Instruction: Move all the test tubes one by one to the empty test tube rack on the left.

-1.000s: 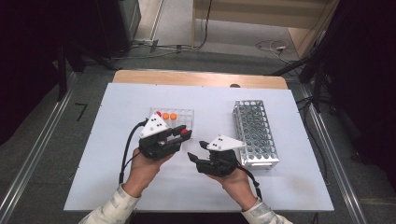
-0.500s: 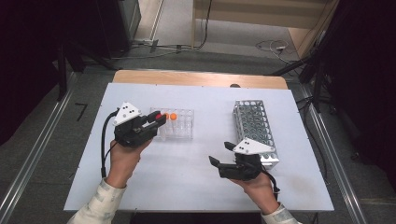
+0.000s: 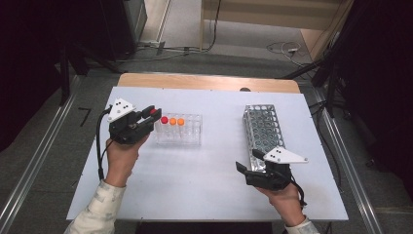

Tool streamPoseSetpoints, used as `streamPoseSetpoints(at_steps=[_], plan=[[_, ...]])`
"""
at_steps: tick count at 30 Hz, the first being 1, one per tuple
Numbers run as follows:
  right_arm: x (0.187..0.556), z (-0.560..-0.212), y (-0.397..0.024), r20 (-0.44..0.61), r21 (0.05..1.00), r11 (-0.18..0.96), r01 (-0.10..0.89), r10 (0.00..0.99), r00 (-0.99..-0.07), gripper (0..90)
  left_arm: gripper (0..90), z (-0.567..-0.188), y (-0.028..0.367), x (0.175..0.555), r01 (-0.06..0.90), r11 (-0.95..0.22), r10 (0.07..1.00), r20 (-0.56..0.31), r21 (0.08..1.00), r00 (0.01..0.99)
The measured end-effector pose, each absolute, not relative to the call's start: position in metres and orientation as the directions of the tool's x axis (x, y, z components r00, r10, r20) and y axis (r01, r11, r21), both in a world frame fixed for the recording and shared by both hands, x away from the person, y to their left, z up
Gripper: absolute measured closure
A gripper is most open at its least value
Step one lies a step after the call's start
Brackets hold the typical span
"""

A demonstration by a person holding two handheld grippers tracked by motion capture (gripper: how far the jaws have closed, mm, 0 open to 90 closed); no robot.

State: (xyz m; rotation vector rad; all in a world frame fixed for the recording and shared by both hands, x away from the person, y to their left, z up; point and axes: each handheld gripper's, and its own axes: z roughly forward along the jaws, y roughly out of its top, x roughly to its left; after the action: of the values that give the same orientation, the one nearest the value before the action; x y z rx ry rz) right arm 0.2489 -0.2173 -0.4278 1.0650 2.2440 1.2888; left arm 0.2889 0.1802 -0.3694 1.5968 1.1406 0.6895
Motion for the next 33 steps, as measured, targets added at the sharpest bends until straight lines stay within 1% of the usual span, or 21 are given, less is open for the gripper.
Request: streamPoseSetpoints(at_steps=[6,13,17,28,30,33], plan=[[0.248,-0.428,-0.227,0.078,0.847,0.290,0.446,0.762,-0.643,24.6,70.2,-0.370,0.183,0.302,0.319,-0.021,0.930,-0.098,0.948,0.354],[0.248,-0.430,-0.231,0.078,0.844,0.291,0.450,0.765,-0.640,24.6,70.1,-0.385,0.182,0.313,0.338,-0.023,0.942,-0.093,0.941,0.322],[0.247,-0.430,-0.232,0.080,0.844,0.288,0.453,0.767,-0.637,24.6,70.1,-0.393,0.183,0.314,0.347,-0.011,0.941,-0.108,0.938,0.321],[0.247,-0.432,-0.230,0.079,0.841,0.293,0.455,0.765,-0.639,24.6,69.8,-0.411,0.178,0.314,0.370,-0.024,0.939,-0.106,0.929,0.327],[0.247,-0.432,-0.230,0.079,0.840,0.295,0.456,0.764,-0.640,24.6,68.2,-0.412,0.178,0.314,0.371,-0.024,0.937,-0.109,0.928,0.332],[0.248,-0.433,-0.230,0.080,0.839,0.295,0.458,0.765,-0.639,24.6,62.9,-0.413,0.177,0.314,0.376,-0.024,0.939,-0.108,0.926,0.326]])
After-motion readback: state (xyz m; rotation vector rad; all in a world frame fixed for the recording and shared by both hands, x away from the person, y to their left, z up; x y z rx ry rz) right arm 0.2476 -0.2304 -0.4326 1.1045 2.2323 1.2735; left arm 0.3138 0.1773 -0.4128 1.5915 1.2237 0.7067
